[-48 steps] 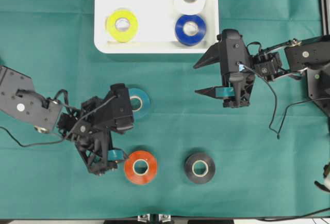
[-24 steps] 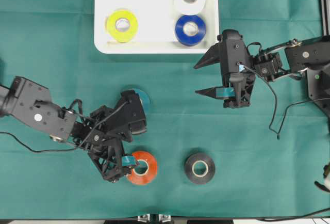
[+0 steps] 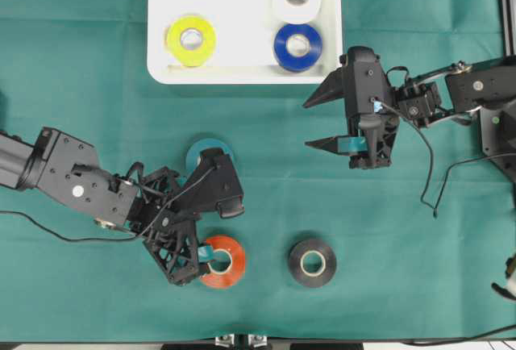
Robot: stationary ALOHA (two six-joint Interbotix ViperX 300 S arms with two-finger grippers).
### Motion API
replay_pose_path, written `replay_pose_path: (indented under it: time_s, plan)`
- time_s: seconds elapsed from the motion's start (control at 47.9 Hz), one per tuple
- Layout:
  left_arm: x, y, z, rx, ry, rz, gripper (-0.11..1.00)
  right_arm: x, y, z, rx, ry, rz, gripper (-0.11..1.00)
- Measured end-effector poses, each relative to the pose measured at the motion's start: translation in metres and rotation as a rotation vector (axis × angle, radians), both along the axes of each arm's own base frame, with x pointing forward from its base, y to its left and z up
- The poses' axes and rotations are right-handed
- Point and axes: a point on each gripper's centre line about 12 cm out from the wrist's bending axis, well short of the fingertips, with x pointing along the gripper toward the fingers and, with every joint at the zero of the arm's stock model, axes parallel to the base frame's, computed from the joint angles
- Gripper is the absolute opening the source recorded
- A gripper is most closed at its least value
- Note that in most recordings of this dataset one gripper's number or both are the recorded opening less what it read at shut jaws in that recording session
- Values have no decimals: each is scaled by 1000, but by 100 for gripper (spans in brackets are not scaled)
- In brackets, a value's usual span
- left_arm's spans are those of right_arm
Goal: Put the tape alternately from left to right into the white case.
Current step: 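Move the left gripper down toward the orange-red roll, then grip the orange-red roll through its hole with the left gripper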
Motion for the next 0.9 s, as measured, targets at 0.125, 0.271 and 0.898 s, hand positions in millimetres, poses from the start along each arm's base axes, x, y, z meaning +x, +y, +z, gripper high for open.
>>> replay_pose_path:
  time_s: [0.125,0.271,0.898]
  plan:
    - [3,-1,0,-3,1,5,69,0,0,-1,-1,3,-1,79]
    - [11,-4,2,-6,-14,1,69,-1,0,-1,-1,3,-1,79]
    - [20,-8,-11,8,23,-1,69,-7,0,-8,0,26,0,79]
